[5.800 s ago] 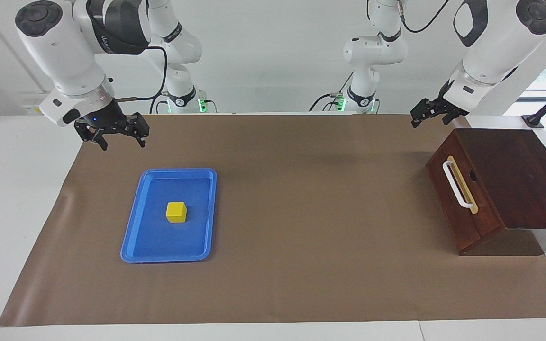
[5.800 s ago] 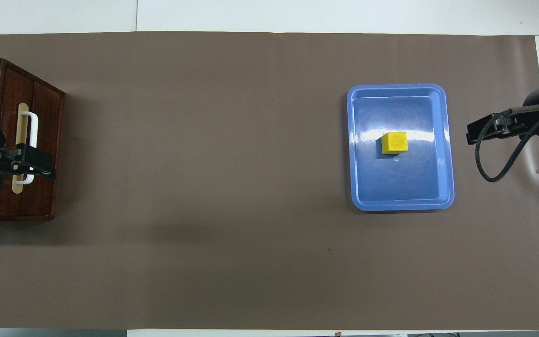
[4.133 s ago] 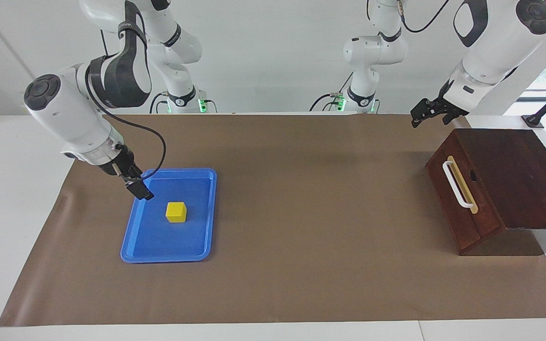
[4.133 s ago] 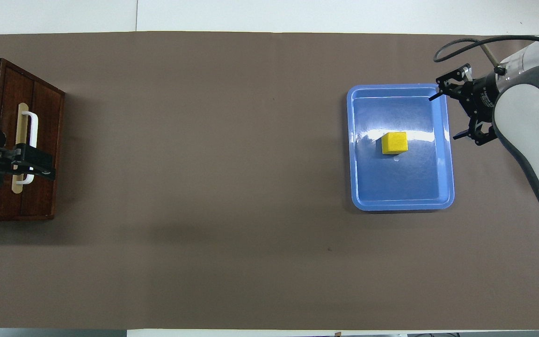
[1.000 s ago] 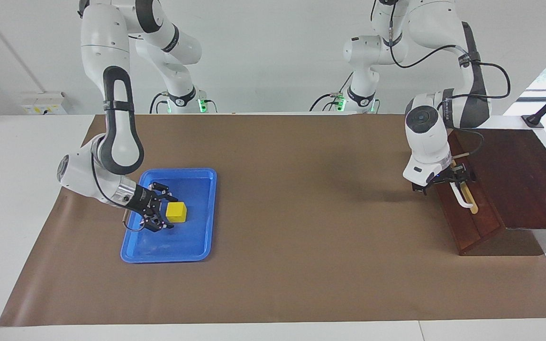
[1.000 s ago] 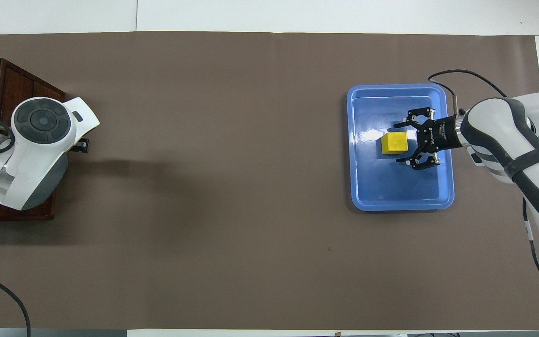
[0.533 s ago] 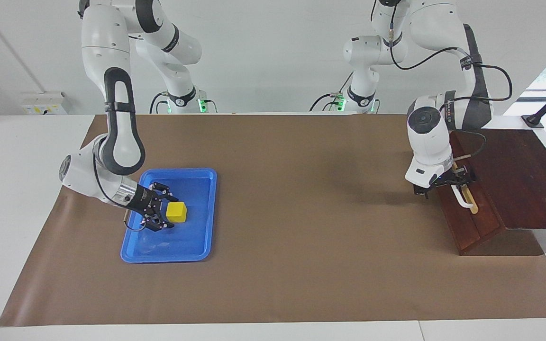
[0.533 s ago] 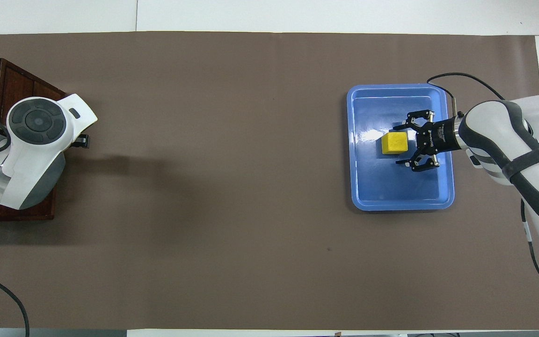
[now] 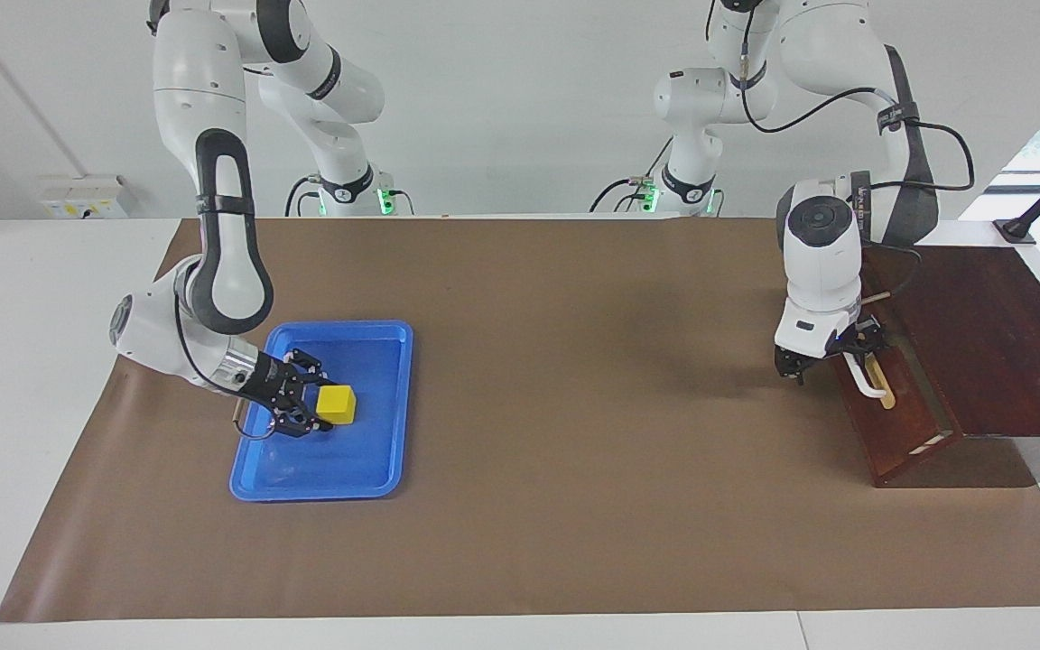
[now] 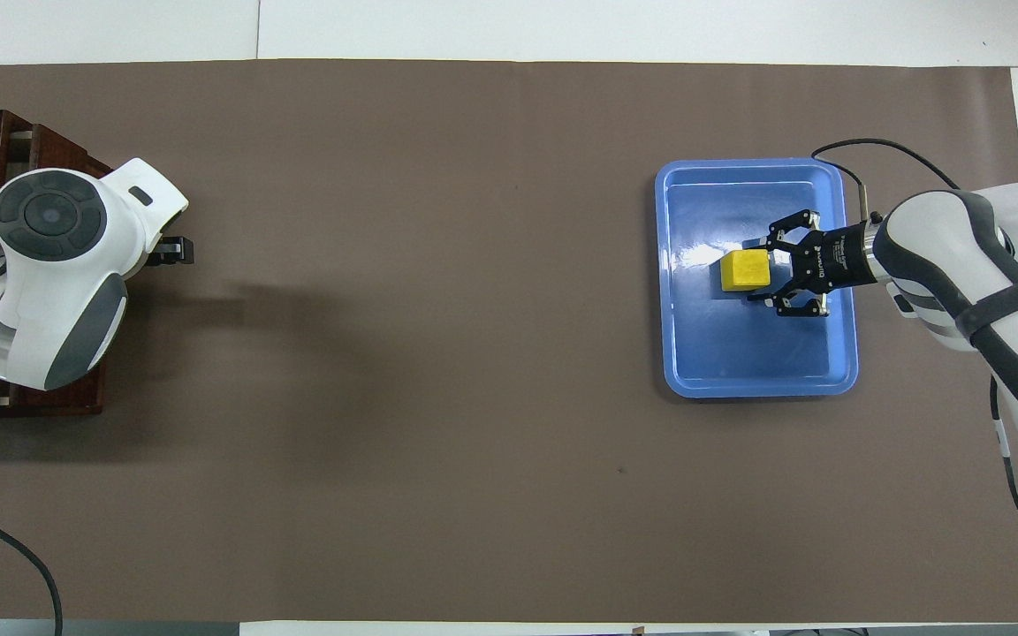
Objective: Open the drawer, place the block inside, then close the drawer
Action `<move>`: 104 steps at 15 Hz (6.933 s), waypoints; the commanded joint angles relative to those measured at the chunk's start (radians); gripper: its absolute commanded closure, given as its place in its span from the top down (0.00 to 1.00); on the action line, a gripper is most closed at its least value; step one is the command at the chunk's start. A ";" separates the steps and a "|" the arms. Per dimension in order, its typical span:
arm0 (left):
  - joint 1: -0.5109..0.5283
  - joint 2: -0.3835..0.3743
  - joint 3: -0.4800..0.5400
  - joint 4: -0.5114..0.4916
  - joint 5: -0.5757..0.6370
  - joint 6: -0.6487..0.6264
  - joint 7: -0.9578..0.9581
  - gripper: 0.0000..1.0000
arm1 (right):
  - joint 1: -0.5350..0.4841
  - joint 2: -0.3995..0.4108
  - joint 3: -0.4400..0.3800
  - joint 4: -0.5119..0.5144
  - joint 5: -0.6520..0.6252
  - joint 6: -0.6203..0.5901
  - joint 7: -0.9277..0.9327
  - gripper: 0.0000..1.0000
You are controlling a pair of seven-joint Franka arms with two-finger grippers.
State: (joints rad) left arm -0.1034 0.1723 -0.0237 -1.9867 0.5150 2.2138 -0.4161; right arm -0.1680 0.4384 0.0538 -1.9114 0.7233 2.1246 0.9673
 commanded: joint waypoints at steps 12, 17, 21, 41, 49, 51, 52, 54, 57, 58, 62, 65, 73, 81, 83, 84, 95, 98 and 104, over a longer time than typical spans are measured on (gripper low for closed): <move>-0.216 0.052 -0.002 0.129 -0.181 -0.177 -0.039 1.00 | 0.002 0.025 0.008 0.216 0.021 -0.193 0.006 0.00; -0.222 0.052 -0.002 0.129 -0.187 -0.180 -0.041 1.00 | 0.137 0.046 0.015 0.368 0.027 -0.256 0.187 0.00; -0.222 0.097 -0.002 0.312 -0.263 -0.363 -0.041 1.00 | 0.284 0.045 0.015 0.387 0.028 -0.105 0.349 0.00; -0.275 0.070 0.008 0.390 -0.495 -0.319 -1.498 1.00 | 0.660 0.079 0.015 0.388 0.045 0.170 0.720 0.00; -0.361 0.134 0.007 0.420 -0.497 -0.318 -1.613 1.00 | 0.668 0.079 0.015 0.382 0.045 0.195 0.719 0.00; -0.401 0.192 0.010 0.459 -0.491 -0.327 -1.639 1.00 | 0.667 0.077 0.015 0.382 0.045 0.195 0.719 0.00; -0.407 0.205 0.010 0.465 -0.487 -0.329 -1.641 1.00 | 0.667 0.077 0.015 0.382 0.045 0.195 0.719 0.00; -0.409 0.208 0.010 0.473 -0.490 -0.330 -1.664 1.00 | 0.665 0.077 0.015 0.381 0.042 0.193 0.719 0.00; -0.423 0.207 0.010 0.470 -0.486 -0.327 -1.673 1.00 | 0.660 0.077 0.015 0.379 0.041 0.192 0.719 0.00; -0.423 0.207 0.010 0.468 -0.486 -0.329 -1.679 1.00 | 0.659 0.077 0.015 0.377 0.039 0.190 0.717 0.00; -0.421 0.205 0.011 0.471 -0.489 -0.338 -1.681 0.75 | 0.659 0.077 0.015 0.376 0.039 0.190 0.715 0.00; -0.421 0.205 0.011 0.473 -0.489 -0.342 -1.681 0.63 | 0.659 0.077 0.015 0.373 0.042 0.193 0.715 0.00; -0.421 0.205 0.011 0.471 -0.486 -0.338 -1.679 0.00 | 0.660 0.077 0.015 0.374 0.045 0.195 0.717 0.00; -0.412 0.205 0.010 0.473 -0.486 -0.339 -1.676 0.00 | 0.647 0.071 0.015 0.373 0.041 0.183 0.712 1.00; -0.404 0.202 0.011 0.473 -0.486 -0.339 -1.672 0.00 | 0.621 0.053 0.011 0.368 0.039 0.169 0.712 1.00; -0.400 0.196 0.013 0.474 -0.486 -0.342 -1.670 0.00 | 0.607 0.040 0.011 0.361 0.039 0.160 0.712 1.00; -0.058 0.023 0.013 0.476 -0.500 -0.537 -1.345 0.00 | 0.374 -0.187 0.005 0.227 -0.039 -0.043 0.627 1.00; 0.063 0.007 0.013 0.467 -0.529 -0.539 -1.193 0.00 | 0.314 -0.240 0.005 0.232 -0.167 -0.191 0.494 1.00; 0.162 -0.048 0.018 0.266 -0.527 -0.352 -1.070 0.00 | 0.216 -0.316 0.006 0.244 -0.419 -0.501 0.000 1.00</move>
State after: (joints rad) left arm 0.0497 0.1738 0.0011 -1.6000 0.0034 1.7683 -1.5029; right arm 0.0689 0.1577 0.0496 -1.6426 0.3956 1.7021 1.1465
